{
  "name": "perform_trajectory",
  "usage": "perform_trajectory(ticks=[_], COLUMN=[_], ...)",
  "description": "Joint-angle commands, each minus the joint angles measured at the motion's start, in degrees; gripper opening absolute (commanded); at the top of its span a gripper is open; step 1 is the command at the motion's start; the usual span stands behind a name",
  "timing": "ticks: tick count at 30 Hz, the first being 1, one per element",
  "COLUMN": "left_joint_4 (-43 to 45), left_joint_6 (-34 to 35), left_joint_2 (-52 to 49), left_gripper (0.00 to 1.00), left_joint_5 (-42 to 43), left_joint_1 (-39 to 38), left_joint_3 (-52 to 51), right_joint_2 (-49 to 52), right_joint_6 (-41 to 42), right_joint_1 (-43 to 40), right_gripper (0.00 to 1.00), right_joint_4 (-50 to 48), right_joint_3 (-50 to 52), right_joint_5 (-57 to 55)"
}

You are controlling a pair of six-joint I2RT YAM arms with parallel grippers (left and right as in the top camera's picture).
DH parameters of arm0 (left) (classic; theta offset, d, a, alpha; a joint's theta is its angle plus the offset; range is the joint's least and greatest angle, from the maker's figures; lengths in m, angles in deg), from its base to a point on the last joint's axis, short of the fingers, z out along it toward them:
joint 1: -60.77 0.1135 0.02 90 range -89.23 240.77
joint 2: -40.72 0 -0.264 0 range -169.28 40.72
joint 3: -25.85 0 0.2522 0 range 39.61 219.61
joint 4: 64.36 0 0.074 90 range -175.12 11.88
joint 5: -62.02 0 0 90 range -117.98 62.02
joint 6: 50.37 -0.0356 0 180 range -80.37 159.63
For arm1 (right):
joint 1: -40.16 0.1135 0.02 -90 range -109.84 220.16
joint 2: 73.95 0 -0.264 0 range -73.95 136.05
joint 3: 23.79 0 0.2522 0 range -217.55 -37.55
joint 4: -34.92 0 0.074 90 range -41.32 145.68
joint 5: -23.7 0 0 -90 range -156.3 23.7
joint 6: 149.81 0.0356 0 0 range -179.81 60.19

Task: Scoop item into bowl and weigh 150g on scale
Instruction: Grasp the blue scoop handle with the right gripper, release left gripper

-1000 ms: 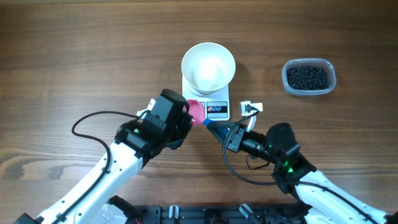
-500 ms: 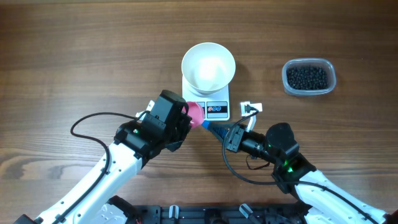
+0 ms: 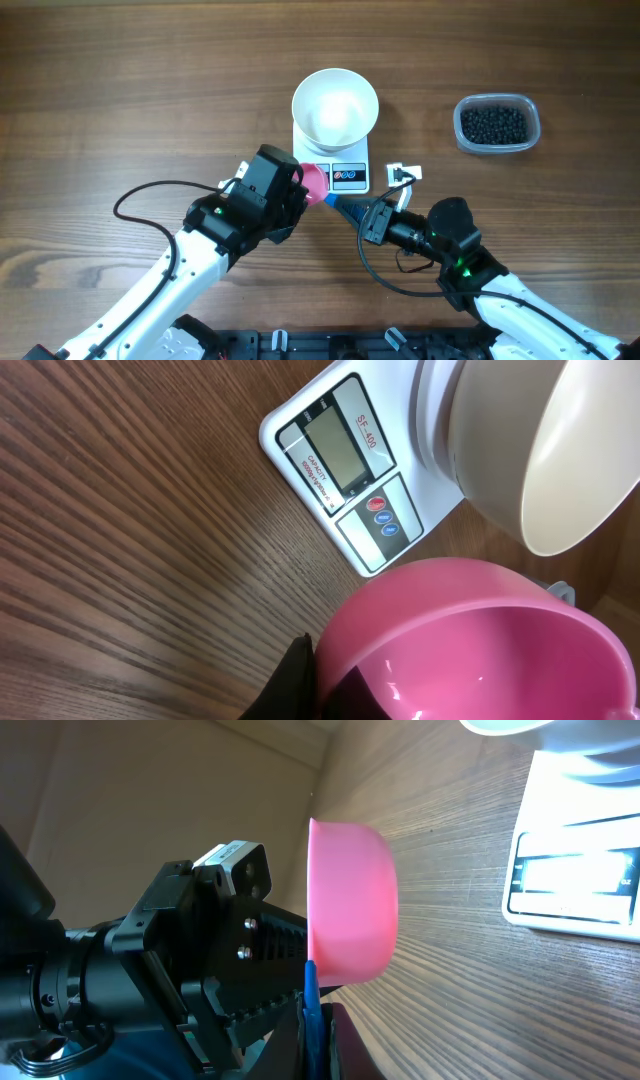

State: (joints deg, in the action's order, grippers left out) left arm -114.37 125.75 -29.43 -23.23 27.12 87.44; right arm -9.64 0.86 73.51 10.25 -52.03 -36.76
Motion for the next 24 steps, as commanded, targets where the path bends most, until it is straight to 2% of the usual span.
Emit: perform_trajectory(ticks=[1,4,6,8,10,11,14,19,24], left_joint_4=[-0.81,-0.81,-0.81,-0.81,-0.81,-0.79,-0.39,-0.39,-0.35], left_joint_6=[-0.35,-0.35,-0.35,-0.35,-0.35,-0.35,-0.35,-0.52,-7.72], left_joint_2=[0.2,0.2,0.2,0.2,0.2,0.2,0.31,3.5,8.55], left_gripper=[0.09,0.16,0.27,0.62,0.75,0.79,0.84,0.86,0.88], left_joint_5=[-0.55,-0.55,-0.55,-0.55,-0.57,-0.57,-0.61,-0.83,-3.34], left_joint_1=[-0.26,-0.26,-0.26,-0.26,-0.26,-0.26,-0.09,1.03,1.03], left_joint_3=[-0.26,-0.26,-0.26,-0.26,-0.26,-0.26,-0.26,-0.26,-0.26], right_joint_2=[-0.24,-0.24,-0.24,-0.24,-0.24,-0.24,-0.24,-0.24,-0.24], right_joint_6=[0.74,-0.76,-1.01,-2.43,-4.15,-4.72,-6.75,-9.88,-12.39], right_joint_1=[0.35,0.35,0.35,0.35,0.35,0.35,0.35,0.35,0.35], right_gripper=[0.04,0.04,0.04,0.04,0.04,0.05,0.05,0.05,0.05], right_joint_4=[-1.62,-1.6,-1.6,-1.57,-1.46,-1.44,-1.31,-1.07,0.15], right_joint_3=[-0.94,-0.94,-0.94,-0.94,-0.94,-0.94,-0.94,-0.94,-0.94], right_joint_5=[0.94,0.94,0.94,0.92,0.92,0.92,0.94,1.4,1.42])
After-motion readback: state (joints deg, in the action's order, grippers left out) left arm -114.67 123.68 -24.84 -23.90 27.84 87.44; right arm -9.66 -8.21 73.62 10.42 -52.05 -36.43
